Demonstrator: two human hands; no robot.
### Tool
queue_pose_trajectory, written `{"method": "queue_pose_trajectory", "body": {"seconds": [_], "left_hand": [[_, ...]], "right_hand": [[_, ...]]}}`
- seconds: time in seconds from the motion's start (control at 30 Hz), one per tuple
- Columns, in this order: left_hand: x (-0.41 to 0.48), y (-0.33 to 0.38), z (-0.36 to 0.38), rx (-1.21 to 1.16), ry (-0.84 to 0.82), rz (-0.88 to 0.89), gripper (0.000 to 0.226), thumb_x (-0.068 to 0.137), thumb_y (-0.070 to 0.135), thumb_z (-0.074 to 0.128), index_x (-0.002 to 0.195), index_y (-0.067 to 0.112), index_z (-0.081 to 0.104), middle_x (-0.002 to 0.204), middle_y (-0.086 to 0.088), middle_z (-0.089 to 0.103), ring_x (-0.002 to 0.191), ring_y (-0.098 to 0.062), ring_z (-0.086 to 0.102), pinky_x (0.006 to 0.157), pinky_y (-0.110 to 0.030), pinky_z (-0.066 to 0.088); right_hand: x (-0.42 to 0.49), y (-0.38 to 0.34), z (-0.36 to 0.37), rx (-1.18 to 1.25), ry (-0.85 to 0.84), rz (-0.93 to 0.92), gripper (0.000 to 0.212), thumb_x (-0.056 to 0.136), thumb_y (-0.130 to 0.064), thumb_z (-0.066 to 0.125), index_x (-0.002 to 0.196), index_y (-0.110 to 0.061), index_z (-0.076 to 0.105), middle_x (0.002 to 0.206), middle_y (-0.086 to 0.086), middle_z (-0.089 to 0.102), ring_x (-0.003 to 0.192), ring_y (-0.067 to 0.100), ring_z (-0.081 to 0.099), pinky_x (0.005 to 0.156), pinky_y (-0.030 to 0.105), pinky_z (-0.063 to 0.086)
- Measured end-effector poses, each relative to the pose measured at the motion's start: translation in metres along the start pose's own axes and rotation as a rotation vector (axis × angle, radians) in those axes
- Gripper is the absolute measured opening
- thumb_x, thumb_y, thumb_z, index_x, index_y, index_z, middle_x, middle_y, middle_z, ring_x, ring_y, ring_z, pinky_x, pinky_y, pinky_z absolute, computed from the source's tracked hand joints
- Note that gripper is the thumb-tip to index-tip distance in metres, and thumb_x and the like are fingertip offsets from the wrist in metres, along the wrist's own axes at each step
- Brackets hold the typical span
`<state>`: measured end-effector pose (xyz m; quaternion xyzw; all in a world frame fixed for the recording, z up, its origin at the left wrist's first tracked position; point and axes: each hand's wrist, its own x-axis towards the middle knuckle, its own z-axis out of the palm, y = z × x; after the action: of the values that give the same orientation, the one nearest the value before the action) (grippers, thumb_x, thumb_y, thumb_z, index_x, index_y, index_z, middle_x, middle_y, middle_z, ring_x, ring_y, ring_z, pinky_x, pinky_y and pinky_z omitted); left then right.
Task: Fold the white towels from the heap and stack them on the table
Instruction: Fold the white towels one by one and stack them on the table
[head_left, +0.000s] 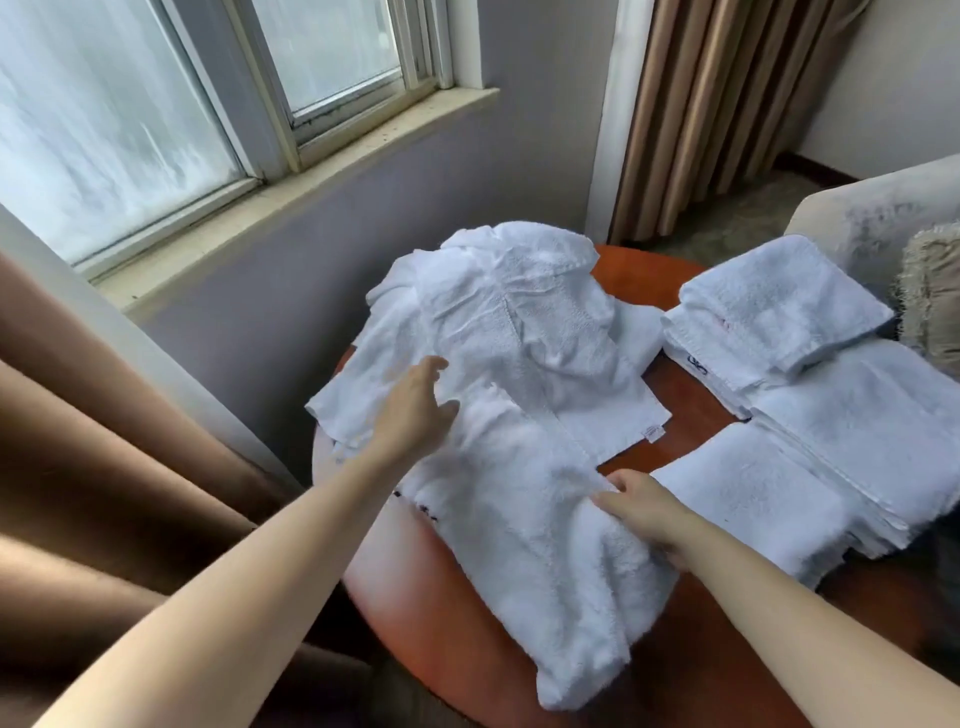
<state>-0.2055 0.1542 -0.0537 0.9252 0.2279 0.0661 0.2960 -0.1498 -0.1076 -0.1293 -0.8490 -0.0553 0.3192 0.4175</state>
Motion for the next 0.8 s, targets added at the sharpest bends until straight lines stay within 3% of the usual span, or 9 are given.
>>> {"method": "queue_pose_trajectory", "body": {"seconds": [0.13,0.2,0.3,0.4,0.47,0.53,0.6,0.67,0.8], "left_hand": [[-0.050,-0.025,0.051,0.090,-0.169,-0.102,0.049,0.091,0.020,0.054,0.138,0.020,0.040,0.139,-0.002,0.046,0.121,-0.020,0.049,0.089,-0.034,0.044],[-0.081,-0.034,0.073,0.019,-0.207,-0.198,0.045,0.091,0.026,0.056,0.133,0.019,0.042,0.134,-0.002,0.047,0.115,-0.019,0.051,0.084,-0.030,0.042],[-0.125,-0.040,0.102,-0.141,-0.231,-0.401,0.037,0.088,0.042,0.063,0.109,0.020,0.044,0.109,0.001,0.053,0.095,-0.016,0.053,0.076,-0.030,0.041],[-0.160,-0.036,0.127,-0.232,-0.260,-0.542,0.051,0.076,0.064,0.066,0.093,0.020,0.046,0.089,0.005,0.058,0.080,-0.015,0.057,0.068,-0.031,0.044],[-0.178,-0.027,0.140,-0.375,-0.282,-0.541,0.062,0.065,0.073,0.066,0.101,0.023,0.057,0.098,0.009,0.066,0.091,-0.013,0.063,0.076,-0.030,0.049],[-0.195,-0.013,0.149,-0.560,-0.236,-0.514,0.049,0.065,0.063,0.072,0.102,0.033,0.064,0.104,0.015,0.069,0.101,-0.010,0.065,0.087,-0.027,0.050],[-0.213,-0.002,0.155,-0.723,-0.098,-0.543,0.031,0.072,0.036,0.083,0.096,0.030,0.063,0.101,0.011,0.070,0.097,-0.010,0.067,0.082,-0.024,0.053],[-0.235,0.002,0.160,-0.866,0.013,-0.546,0.043,0.065,0.025,0.087,0.098,0.022,0.060,0.104,0.003,0.070,0.095,-0.011,0.067,0.074,-0.018,0.052],[-0.274,-0.003,0.174,-0.520,0.073,-0.291,0.045,0.056,0.037,0.078,0.099,0.042,0.067,0.116,0.020,0.056,0.112,0.007,0.049,0.091,-0.008,0.037]], "right_hand": [[-0.002,0.051,0.009,0.028,0.110,0.162,0.013,0.087,-0.017,0.061,0.081,-0.011,0.051,0.083,0.007,0.055,0.074,0.019,0.051,0.064,0.029,0.038],[-0.008,0.068,0.008,0.026,0.089,0.219,0.020,0.087,-0.027,0.064,0.094,-0.010,0.055,0.094,0.004,0.060,0.083,0.018,0.056,0.069,0.029,0.042],[-0.019,0.085,0.003,0.033,0.123,0.239,0.041,0.085,-0.037,0.066,0.114,-0.013,0.051,0.113,0.002,0.056,0.109,0.022,0.054,0.084,0.031,0.042],[-0.034,0.094,-0.001,0.055,0.091,0.195,0.031,0.083,-0.031,0.068,0.103,-0.010,0.056,0.104,0.004,0.061,0.094,0.017,0.055,0.072,0.029,0.043],[-0.045,0.099,-0.005,0.061,-0.035,0.176,0.024,0.081,-0.025,0.070,0.098,-0.012,0.060,0.099,0.002,0.065,0.088,0.015,0.059,0.070,0.027,0.045],[-0.053,0.106,-0.007,0.066,-0.161,0.175,0.019,0.078,-0.019,0.072,0.092,-0.011,0.063,0.092,0.000,0.067,0.084,0.014,0.062,0.068,0.026,0.045],[-0.060,0.110,-0.006,0.123,-0.214,0.156,0.009,0.078,-0.011,0.070,0.085,-0.008,0.065,0.081,0.002,0.066,0.075,0.015,0.059,0.067,0.027,0.044],[-0.064,0.115,-0.002,0.281,-0.179,0.156,0.010,0.084,-0.005,0.064,0.093,0.000,0.066,0.087,0.010,0.068,0.080,0.020,0.061,0.073,0.033,0.046],[-0.072,0.123,0.009,0.453,-0.153,0.126,0.017,0.090,-0.002,0.056,0.107,-0.002,0.059,0.106,0.018,0.068,0.096,0.027,0.063,0.088,0.038,0.049]]}}
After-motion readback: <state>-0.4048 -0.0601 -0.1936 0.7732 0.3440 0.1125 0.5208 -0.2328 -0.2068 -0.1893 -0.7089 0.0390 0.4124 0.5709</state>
